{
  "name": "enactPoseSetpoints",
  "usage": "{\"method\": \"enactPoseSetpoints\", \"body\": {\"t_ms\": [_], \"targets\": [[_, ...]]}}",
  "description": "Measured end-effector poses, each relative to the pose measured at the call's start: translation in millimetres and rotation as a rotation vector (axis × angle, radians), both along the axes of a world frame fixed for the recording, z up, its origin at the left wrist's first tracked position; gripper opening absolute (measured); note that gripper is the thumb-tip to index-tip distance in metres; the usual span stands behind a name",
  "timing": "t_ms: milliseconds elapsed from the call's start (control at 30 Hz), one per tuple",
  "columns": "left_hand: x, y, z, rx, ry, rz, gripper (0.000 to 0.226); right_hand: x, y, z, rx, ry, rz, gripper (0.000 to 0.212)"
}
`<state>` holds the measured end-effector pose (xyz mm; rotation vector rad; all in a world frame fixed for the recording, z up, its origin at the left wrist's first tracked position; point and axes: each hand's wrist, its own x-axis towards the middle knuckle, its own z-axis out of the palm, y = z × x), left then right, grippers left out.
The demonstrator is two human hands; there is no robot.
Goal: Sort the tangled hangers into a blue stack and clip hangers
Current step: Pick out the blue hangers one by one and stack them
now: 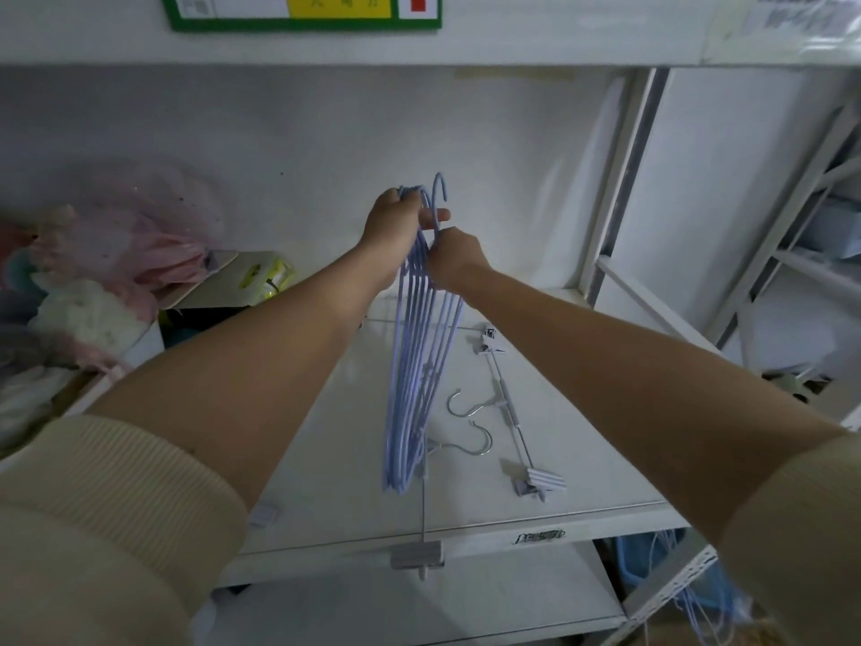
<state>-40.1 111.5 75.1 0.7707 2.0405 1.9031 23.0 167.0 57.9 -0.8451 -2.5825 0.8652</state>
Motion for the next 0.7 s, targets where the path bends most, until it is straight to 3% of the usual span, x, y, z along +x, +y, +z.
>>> {"method": "enactPoseSetpoints", "body": {"t_ms": [100, 200, 267, 333, 433, 500, 567, 700], "targets": [[1, 2, 2, 0.0, 0.005, -0.013, 0.024, 1, -1, 0, 0.145, -0.138, 0.051, 0.018], [3, 6, 5, 0.089, -0.093, -0.105, 0.02, 5, -1, 2, 0.287, -0.219, 0.101, 0.033], [5, 8, 7, 0.136, -0.151, -0.154, 0.025, 7, 0, 5, 0.297, -0.227, 0.135, 0.027], [5, 6, 7, 0.137, -0.153, -0.184, 0.028, 7, 6, 8, 0.179, -0.142, 0.142, 0.02], [2, 3, 11, 0.017, -0.024, -0.154, 0.03, 2, 13, 10, -0.197, 0.085, 0.139, 0.034], [0, 2, 14, -0.069, 0.037, -0.144, 0.029, 1, 15, 13, -0.34, 0.208, 0.18, 0.025], [-1, -2, 17, -0.146, 0.039, -0.18, 0.025, 3, 14, 17, -0.411, 0.257, 0.241, 0.011], [0, -4, 20, -0.182, 0.036, -0.176, 0.02, -2, 10, 21, -0.45, 0.344, 0.29, 0.029]]}}
